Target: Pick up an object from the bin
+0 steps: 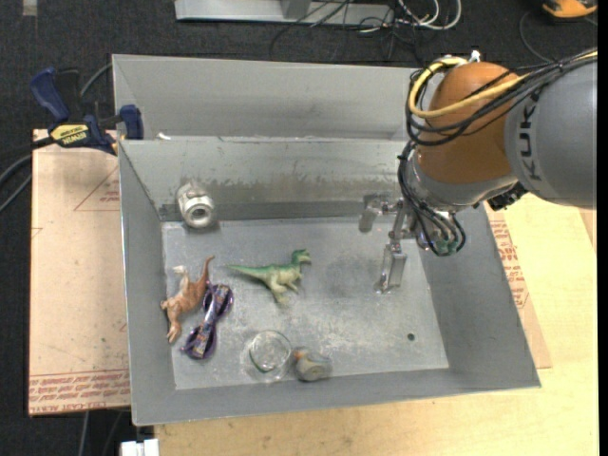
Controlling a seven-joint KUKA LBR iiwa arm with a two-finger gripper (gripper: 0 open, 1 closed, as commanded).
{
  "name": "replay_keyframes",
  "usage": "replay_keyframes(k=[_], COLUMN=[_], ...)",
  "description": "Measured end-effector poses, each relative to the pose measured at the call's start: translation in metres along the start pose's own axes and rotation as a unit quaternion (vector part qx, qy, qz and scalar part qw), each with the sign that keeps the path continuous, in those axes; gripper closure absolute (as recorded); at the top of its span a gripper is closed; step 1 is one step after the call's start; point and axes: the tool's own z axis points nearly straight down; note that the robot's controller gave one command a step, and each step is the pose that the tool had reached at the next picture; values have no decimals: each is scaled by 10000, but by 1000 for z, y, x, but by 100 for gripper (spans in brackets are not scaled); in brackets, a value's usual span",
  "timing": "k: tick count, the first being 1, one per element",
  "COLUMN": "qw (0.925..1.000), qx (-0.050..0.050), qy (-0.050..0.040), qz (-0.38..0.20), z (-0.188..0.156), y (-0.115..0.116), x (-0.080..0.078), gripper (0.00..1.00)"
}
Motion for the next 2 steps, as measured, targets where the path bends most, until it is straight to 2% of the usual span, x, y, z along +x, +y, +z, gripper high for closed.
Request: replay_keyframes(k=[1, 2], qw=[10000, 9818], qx=[2, -7], qy=[-37, -21], qz=[-7, -1897], z=[-5, 89], y=[0, 67], x=[-1, -27], gripper=[0, 0])
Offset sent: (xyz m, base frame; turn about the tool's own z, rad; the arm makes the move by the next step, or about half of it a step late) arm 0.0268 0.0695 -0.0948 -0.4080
